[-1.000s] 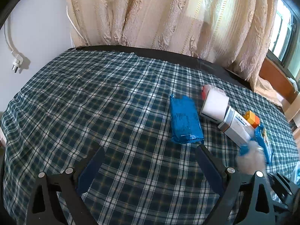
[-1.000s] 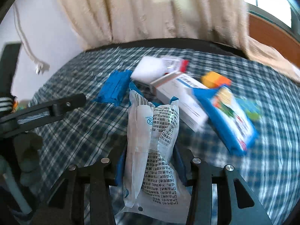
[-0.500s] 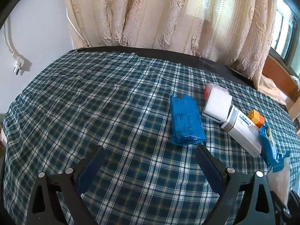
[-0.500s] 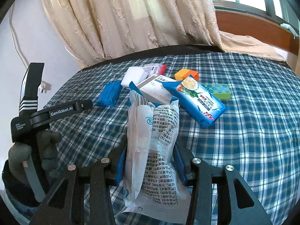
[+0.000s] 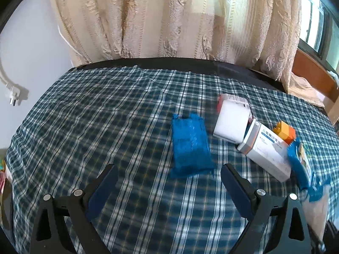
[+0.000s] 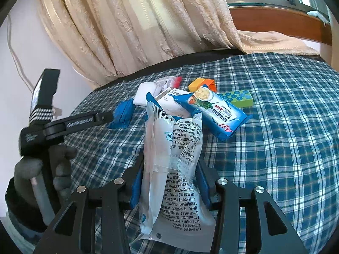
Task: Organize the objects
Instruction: 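Grasp the white plastic bag with the right gripper while the left grasps the blue packet, then lift the bag and blue packet and carry both toward the clear bowl, then lower the bag and blue packet into the bowl and open both grippers, then move both grippers back to the remaining items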
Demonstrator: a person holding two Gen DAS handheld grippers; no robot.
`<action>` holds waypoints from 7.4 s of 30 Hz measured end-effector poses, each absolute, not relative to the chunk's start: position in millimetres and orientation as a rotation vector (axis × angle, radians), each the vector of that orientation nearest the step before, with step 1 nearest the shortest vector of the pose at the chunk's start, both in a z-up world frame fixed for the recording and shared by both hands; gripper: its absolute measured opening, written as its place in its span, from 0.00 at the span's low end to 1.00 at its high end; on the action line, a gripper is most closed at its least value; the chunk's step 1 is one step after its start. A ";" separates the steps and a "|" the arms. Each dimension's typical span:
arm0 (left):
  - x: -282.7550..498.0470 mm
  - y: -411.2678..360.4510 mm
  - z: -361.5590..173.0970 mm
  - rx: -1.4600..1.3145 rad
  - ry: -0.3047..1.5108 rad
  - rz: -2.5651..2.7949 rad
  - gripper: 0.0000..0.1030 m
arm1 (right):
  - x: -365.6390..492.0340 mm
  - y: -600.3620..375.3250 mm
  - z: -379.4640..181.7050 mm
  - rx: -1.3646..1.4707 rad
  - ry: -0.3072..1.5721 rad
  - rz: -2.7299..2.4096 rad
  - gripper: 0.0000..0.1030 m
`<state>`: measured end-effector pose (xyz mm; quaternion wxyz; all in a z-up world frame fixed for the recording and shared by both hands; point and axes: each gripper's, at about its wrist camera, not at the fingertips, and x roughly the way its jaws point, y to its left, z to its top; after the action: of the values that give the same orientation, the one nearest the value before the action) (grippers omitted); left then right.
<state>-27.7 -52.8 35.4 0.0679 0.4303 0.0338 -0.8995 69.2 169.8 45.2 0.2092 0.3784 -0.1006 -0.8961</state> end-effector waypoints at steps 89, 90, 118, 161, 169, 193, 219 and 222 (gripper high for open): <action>16.6 48.6 63.2 1.311 -0.144 -3.089 0.42 | 163.4 338.6 89.0 0.907 -0.571 -2.993 0.45; 17.3 51.2 63.3 1.314 -0.149 -3.093 0.42 | 164.5 343.6 87.7 0.908 -0.583 -3.005 0.45; 45.7 127.5 66.9 1.415 -0.295 -3.217 0.42 | 190.7 471.3 57.4 1.107 -0.895 -3.350 0.46; 112.0 330.5 66.3 1.682 -0.742 -3.505 0.42 | 221.6 497.7 58.8 0.948 -0.882 -3.386 0.54; 111.4 348.5 52.6 1.745 -0.786 -3.491 0.42 | 220.4 502.0 54.0 0.963 -0.906 -3.378 0.54; 103.5 306.6 57.5 1.630 -0.705 -3.486 0.89 | 222.8 486.5 59.1 0.927 -0.880 -3.427 0.54; 71.1 186.7 55.2 1.518 -0.452 -3.297 0.95 | 188.8 393.8 88.5 0.843 -0.612 -3.346 0.58; 65.9 170.0 54.8 1.504 -0.416 -3.277 0.95 | 179.6 376.9 89.1 0.852 -0.567 -3.312 0.58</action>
<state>65.9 170.0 54.8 -0.2416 0.4021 -0.1112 -0.8761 179.6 376.9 89.1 -0.1616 0.2426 -0.1613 -0.9429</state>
